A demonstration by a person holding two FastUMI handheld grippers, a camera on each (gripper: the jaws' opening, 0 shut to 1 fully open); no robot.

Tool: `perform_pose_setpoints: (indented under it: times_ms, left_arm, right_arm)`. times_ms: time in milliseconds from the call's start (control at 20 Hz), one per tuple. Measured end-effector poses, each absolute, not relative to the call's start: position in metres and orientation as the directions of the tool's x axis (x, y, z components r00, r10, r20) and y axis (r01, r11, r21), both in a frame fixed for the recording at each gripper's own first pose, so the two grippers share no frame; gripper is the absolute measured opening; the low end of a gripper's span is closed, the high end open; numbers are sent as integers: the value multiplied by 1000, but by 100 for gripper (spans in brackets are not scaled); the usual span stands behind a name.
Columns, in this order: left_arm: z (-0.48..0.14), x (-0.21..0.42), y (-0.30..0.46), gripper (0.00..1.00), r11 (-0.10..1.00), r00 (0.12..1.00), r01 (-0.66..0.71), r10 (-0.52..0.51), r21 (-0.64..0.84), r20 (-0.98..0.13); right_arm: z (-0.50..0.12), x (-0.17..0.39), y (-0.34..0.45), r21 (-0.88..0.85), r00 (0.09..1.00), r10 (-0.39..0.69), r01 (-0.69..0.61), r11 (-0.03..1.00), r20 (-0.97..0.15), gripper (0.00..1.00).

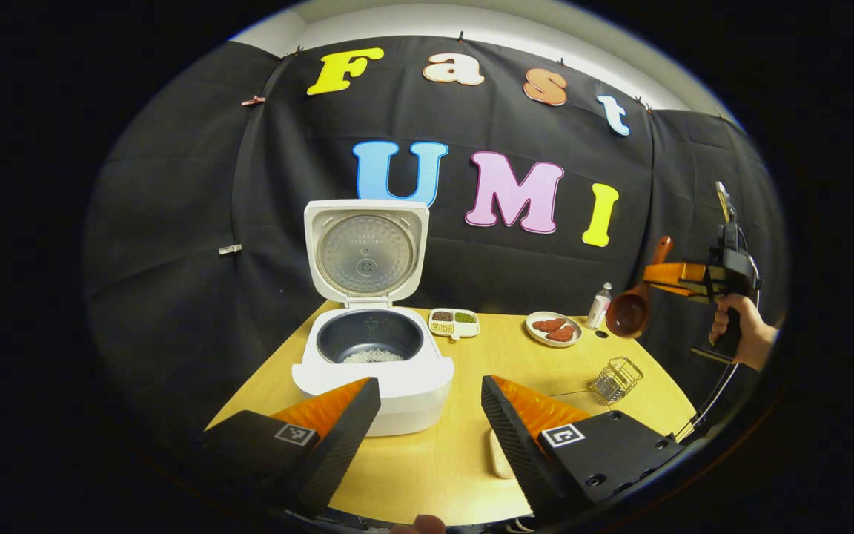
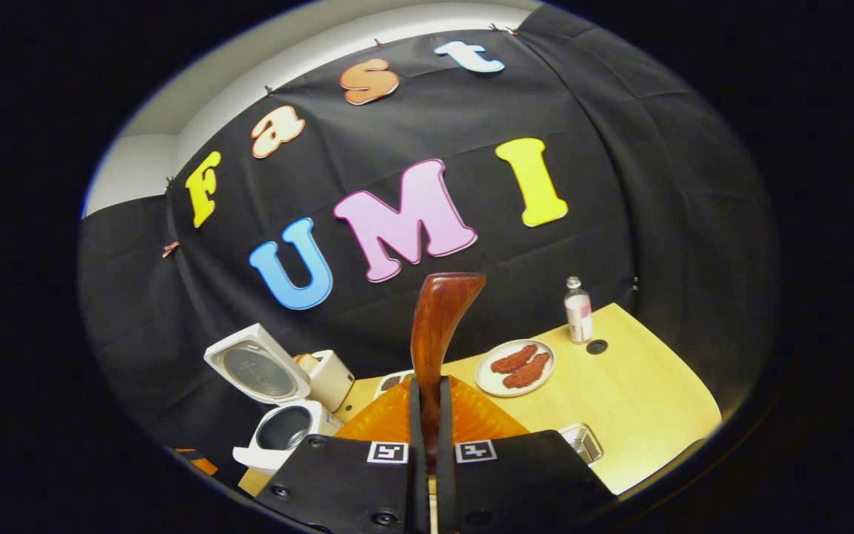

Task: Close the left gripper, press the button to open the rice cooker; take a wooden spoon from the chopstick holder with the right hand, scoop a spoonful of rice and pour it into the rice cooker, then put the wooden spoon back into the chopstick holder.

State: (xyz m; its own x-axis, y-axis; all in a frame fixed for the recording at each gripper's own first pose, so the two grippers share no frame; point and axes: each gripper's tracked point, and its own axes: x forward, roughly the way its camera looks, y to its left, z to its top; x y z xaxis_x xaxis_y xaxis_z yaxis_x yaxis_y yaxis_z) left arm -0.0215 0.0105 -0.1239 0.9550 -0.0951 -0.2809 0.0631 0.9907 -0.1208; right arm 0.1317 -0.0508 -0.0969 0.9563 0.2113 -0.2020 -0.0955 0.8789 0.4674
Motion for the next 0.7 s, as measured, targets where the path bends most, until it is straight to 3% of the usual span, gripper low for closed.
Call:
perform_pose_setpoints:
  times_ms: [300, 700]
  left_arm:
    - [-129, -18, -15, 95, 991, 944, 46, -85, -127, -319]
    - [-133, -11, -33, 95, 993, 934, -11, -32, -118, -356]
  right_arm:
    - [-164, 143, -114, 439, 942, 146, 2, 898, -302, 8]
    - [-239, 160, -137, 377, 901, 155, 11, 926, -405, 8]
